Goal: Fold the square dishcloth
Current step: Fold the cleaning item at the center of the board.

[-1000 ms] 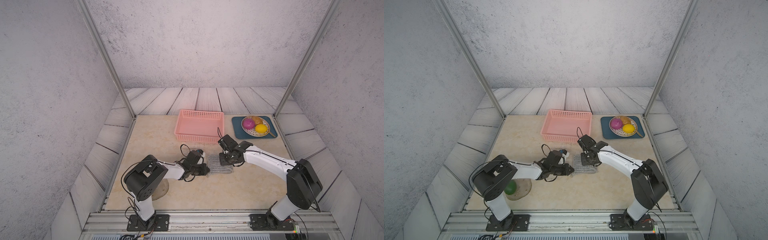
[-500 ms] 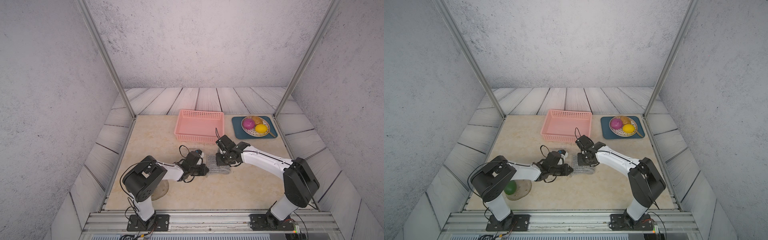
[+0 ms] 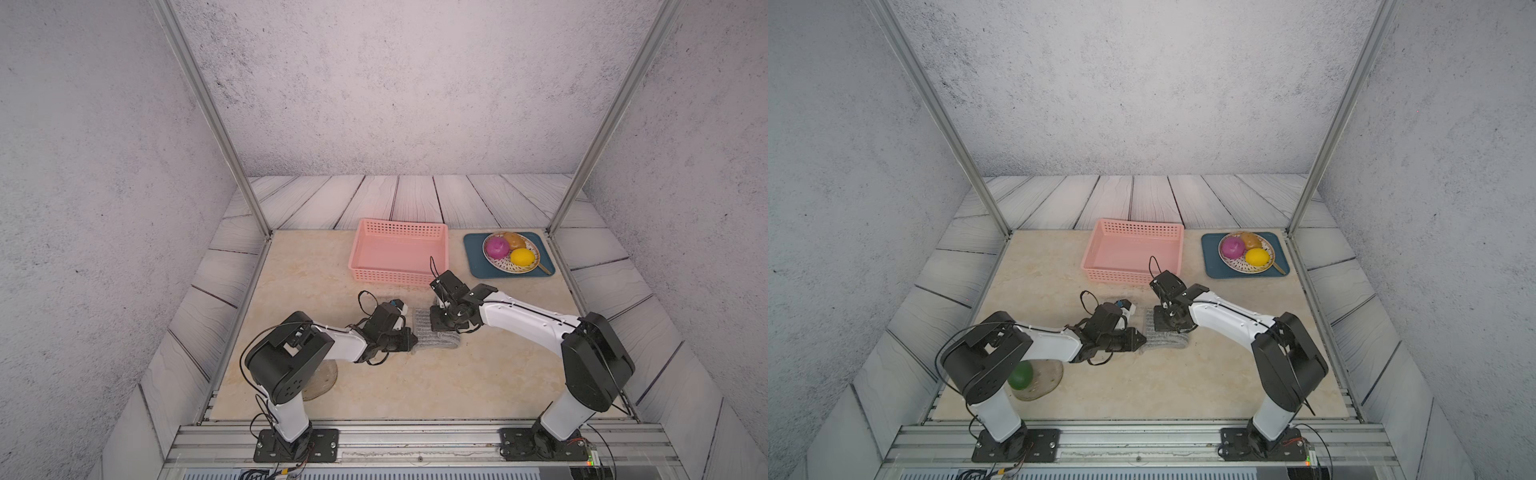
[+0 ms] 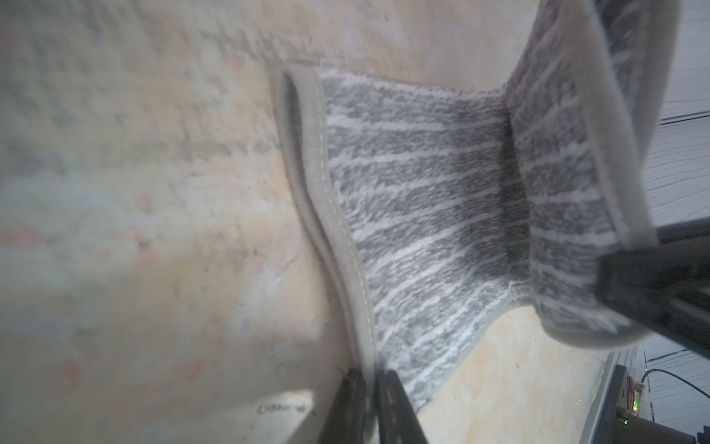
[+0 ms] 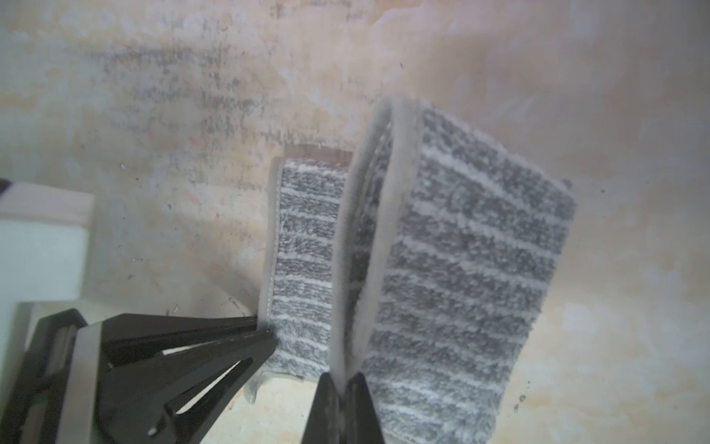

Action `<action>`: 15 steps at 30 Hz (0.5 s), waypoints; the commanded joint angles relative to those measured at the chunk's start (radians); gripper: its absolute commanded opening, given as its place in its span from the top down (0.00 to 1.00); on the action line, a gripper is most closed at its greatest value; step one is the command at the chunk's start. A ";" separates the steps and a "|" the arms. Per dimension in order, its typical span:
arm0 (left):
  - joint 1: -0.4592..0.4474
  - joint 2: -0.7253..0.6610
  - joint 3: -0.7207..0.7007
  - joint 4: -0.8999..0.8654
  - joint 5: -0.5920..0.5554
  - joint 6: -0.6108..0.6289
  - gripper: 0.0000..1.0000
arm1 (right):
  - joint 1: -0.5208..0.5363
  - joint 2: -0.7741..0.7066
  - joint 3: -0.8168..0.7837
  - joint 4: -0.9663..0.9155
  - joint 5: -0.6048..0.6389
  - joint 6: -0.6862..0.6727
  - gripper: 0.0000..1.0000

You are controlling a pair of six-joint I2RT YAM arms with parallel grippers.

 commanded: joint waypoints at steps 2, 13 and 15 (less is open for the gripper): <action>-0.005 -0.010 -0.017 0.007 -0.009 -0.009 0.84 | 0.013 0.015 0.006 0.011 -0.045 0.016 1.00; -0.005 -0.006 -0.021 0.024 0.001 -0.019 0.85 | 0.023 0.055 0.027 0.035 -0.096 0.039 1.00; -0.005 -0.004 -0.020 0.026 0.003 -0.019 0.85 | 0.023 0.062 0.030 0.039 -0.105 0.043 1.00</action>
